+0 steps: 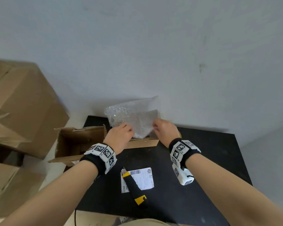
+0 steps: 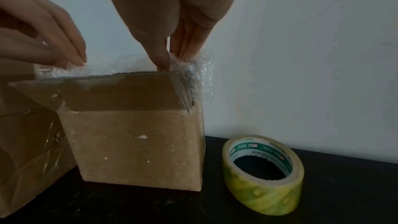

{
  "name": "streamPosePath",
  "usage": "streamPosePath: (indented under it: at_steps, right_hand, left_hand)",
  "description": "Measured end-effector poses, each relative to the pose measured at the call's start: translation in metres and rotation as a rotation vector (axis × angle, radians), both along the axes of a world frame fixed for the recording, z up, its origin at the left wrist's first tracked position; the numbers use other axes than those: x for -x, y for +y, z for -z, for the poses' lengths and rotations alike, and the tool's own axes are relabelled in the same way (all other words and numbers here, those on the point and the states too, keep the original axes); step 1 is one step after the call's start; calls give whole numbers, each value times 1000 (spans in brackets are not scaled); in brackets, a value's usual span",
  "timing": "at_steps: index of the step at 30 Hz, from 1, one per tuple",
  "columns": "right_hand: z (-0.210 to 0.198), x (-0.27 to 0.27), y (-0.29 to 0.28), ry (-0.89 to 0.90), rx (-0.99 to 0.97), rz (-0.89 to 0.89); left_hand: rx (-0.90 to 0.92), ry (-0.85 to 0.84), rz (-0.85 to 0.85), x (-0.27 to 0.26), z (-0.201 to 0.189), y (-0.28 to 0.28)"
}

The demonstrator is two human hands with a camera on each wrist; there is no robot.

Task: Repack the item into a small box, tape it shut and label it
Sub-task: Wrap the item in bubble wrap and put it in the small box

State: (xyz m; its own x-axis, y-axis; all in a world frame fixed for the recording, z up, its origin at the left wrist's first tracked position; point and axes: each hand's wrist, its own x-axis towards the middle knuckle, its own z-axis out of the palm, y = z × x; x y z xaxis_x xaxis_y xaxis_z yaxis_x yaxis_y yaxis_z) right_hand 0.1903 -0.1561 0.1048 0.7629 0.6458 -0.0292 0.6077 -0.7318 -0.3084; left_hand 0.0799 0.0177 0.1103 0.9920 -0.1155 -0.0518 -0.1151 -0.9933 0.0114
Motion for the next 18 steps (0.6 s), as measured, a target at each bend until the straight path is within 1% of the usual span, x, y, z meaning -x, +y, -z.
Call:
streamPosePath:
  at_steps: [2,5,7,9,11,15,18]
  right_hand:
    - [3,-2,0,-21,44,-53]
    - [4,-3,4,-83,226,-209]
    - [2,-2,7,-127,321,-268]
    - [-2,-2,11,-147,369,-263]
    - [-3,-1,16,-144,375,-241]
    - [-3,-2,24,-124,372,-213]
    - [-1,-2,29,-147,454,-302]
  left_hand:
    - [-22,29,-31,-2,4,0]
    - [-91,63,-73,-5,8,-1]
    - [-108,104,-119,-9,9,-2]
    - [-102,135,-159,-12,9,-3]
    - [-103,173,-179,-15,9,-5]
    - [-125,273,-156,-17,10,-4]
    - [-44,224,-101,-12,13,0]
